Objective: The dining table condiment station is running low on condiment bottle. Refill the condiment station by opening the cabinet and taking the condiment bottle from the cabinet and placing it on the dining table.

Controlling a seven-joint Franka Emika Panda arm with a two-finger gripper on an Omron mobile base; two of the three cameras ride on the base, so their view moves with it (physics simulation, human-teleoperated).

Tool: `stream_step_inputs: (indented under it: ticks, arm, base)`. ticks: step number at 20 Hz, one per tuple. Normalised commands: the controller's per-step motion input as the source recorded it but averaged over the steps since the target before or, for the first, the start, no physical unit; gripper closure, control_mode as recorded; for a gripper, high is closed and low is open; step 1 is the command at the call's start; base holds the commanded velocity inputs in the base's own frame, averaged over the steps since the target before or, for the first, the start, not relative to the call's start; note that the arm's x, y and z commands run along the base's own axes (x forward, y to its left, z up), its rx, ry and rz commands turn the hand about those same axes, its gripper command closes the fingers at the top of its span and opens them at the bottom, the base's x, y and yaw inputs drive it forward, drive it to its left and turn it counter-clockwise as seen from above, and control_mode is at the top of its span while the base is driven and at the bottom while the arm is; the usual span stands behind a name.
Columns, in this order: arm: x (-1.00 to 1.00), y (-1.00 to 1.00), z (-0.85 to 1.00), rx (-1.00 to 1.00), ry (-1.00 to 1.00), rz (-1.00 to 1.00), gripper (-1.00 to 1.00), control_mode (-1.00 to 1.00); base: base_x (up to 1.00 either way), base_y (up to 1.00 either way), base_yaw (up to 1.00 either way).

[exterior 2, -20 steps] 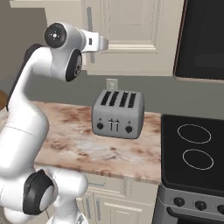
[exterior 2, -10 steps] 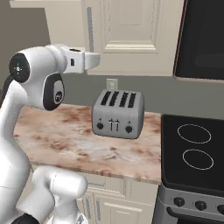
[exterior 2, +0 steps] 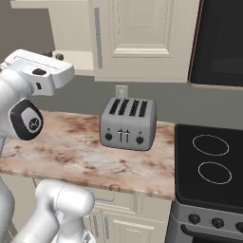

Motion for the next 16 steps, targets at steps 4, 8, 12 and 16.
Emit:
stream_step_inputs:
  ticks: [4,8,12,16]
  arm:
    - [0.02,1.00,0.14,0.00,-0.32,0.00,-1.00,-1.00]
    - [0.16,0.82,0.16,0.17,-0.06,-0.08,-1.00,-1.00]
    - [0.38,0.32,0.01,0.44,0.19,-0.27,-1.00,-1.00]
    - [0.08,0.00,0.00,0.04,0.01,0.00,-1.00,-1.00]
  base:
    - [0.00,0.00,0.00]
    - [0.00,0.00,0.00]
    - [0.00,0.00,0.00]
    - [0.00,0.00,0.00]
